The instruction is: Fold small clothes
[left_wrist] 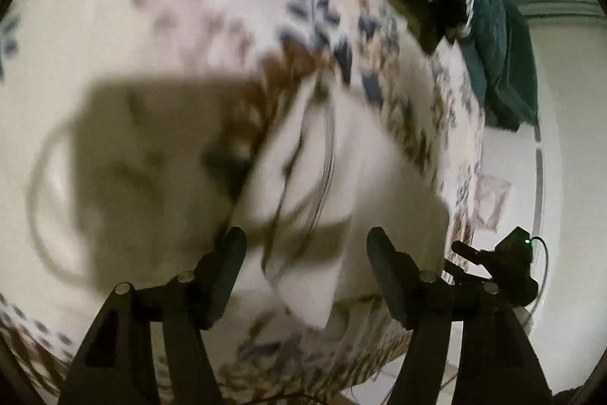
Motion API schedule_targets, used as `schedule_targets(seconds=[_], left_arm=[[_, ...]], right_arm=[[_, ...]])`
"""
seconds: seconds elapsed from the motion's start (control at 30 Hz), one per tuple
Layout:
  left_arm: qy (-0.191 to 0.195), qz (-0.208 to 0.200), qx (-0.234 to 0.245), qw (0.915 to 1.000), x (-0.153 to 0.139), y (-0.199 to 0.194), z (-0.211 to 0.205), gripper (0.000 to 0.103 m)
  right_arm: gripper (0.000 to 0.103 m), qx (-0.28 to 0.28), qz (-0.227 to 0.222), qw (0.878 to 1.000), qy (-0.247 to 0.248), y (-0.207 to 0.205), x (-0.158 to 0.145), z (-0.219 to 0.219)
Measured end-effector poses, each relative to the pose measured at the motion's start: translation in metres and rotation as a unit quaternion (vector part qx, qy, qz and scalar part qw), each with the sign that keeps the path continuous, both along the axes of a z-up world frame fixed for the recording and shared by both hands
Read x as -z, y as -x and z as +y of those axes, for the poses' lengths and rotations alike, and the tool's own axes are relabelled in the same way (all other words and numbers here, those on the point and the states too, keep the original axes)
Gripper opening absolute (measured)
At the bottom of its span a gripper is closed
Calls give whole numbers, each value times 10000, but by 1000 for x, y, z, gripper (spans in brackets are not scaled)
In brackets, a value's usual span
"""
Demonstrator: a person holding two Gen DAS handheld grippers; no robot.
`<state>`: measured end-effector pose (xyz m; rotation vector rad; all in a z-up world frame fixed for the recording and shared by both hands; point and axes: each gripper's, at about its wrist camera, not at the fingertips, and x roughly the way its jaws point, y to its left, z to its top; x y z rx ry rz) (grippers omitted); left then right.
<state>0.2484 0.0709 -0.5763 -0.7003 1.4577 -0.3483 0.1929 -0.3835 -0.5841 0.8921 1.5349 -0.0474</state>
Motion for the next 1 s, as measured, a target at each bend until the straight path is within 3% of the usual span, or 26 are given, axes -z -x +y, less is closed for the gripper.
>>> schedule_targets(seconds=[0.03, 0.07, 0.1, 0.13, 0.17, 0.2, 0.3, 0.43, 0.6, 0.67, 0.77, 0.8, 0.87, 1.0], left_arm=[[-87, -55, 37, 9999, 1, 5, -6, 57], [-135, -117, 101, 9998, 1, 9, -11, 16], [-191, -88, 152, 9997, 1, 11, -15, 5], [-182, -149, 96, 9997, -3, 13, -15, 5], [-161, -256, 17, 9995, -9, 15, -14, 5], [-162, -336, -53, 9993, -14, 16, -11, 5], [-136, -546, -238, 9981, -39, 20, 2, 5], [-292, -632, -51, 9976, -49, 26, 7, 5], [-555, 49, 260, 9981, -11, 39, 7, 10], [-621, 257, 190, 9976, -10, 40, 11, 10], [-726, -17, 0, 9974, -29, 26, 18, 29], [-716, -155, -65, 9973, -34, 18, 19, 42], [-669, -452, -203, 9965, -40, -4, 17, 57], [-659, -566, 186, 9960, -21, -54, -11, 58]], right_arm=[[59, -18, 94, 9999, -66, 9, 4, 3], [59, -64, 215, 9996, -163, 21, 10, 9], [59, -60, 253, 9994, -233, 29, 14, 11], [57, -34, 272, 9992, -287, 36, 17, 15], [38, 15, 257, 9992, -317, 42, 20, 17], [7, 25, 219, 9994, -284, 47, 20, 20], [6, 52, -76, 9999, -101, 51, 4, 22], [6, -12, -206, 9997, -97, 53, -11, 22], [8, -511, 624, 9967, 95, 53, 17, 28], [18, -520, 765, 9956, 170, 52, 19, 22], [53, -362, 403, 9980, 317, 46, 3, 6], [55, -268, 244, 9989, 298, 42, -2, 1], [55, -42, -87, 9998, 183, 27, -10, -10], [55, 334, -459, 9984, -45, -5, -7, -19]])
